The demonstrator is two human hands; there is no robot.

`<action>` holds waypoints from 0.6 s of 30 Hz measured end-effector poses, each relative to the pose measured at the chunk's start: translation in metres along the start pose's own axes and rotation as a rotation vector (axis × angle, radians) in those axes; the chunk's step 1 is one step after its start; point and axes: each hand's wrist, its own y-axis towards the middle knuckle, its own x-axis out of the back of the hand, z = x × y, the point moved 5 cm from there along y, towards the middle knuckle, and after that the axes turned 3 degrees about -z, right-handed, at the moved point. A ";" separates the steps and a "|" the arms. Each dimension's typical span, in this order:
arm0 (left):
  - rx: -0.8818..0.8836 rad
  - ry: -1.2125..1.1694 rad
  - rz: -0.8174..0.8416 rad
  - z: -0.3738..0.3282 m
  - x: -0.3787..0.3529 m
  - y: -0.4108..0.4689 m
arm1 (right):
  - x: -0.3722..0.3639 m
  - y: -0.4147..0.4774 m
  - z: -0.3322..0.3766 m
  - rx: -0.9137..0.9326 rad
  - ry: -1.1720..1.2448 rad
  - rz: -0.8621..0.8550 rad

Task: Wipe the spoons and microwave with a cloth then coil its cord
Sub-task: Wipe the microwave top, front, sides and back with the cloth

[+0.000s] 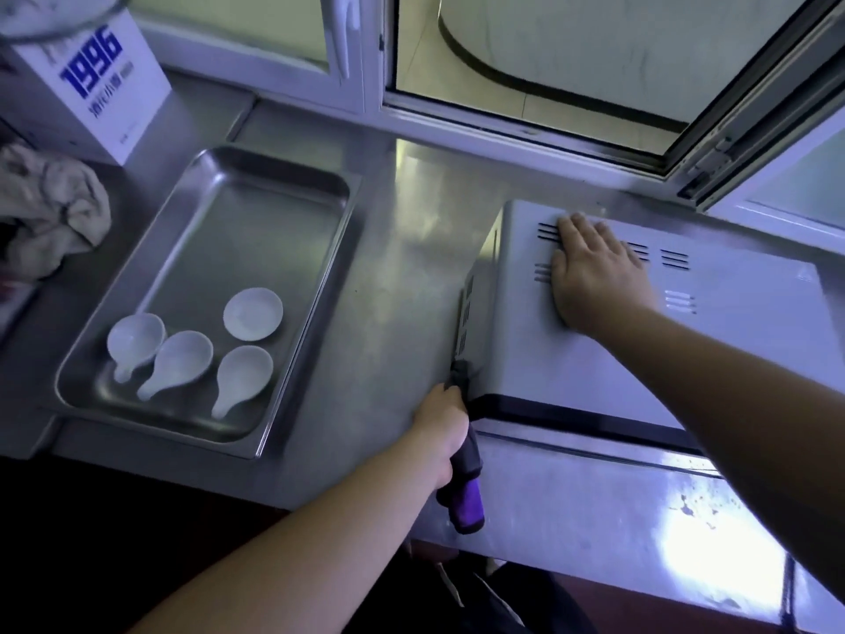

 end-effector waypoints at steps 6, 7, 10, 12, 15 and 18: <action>-0.166 -0.123 -0.087 -0.030 0.001 -0.053 | 0.010 -0.019 0.003 0.026 0.242 0.087; -0.222 -0.150 -0.095 -0.037 -0.001 -0.063 | 0.012 -0.028 0.003 0.040 0.268 0.108; -0.384 -0.249 -0.115 -0.056 -0.004 -0.090 | 0.022 -0.063 0.002 0.107 0.347 0.147; -0.465 -0.328 -0.119 -0.068 -0.011 -0.112 | 0.035 -0.089 -0.003 0.134 0.474 0.157; -0.564 -0.330 -0.068 -0.074 -0.032 -0.143 | 0.053 -0.132 -0.016 0.143 0.772 0.223; -0.592 -0.285 -0.012 -0.067 -0.068 -0.171 | 0.068 -0.174 -0.037 0.081 1.167 0.335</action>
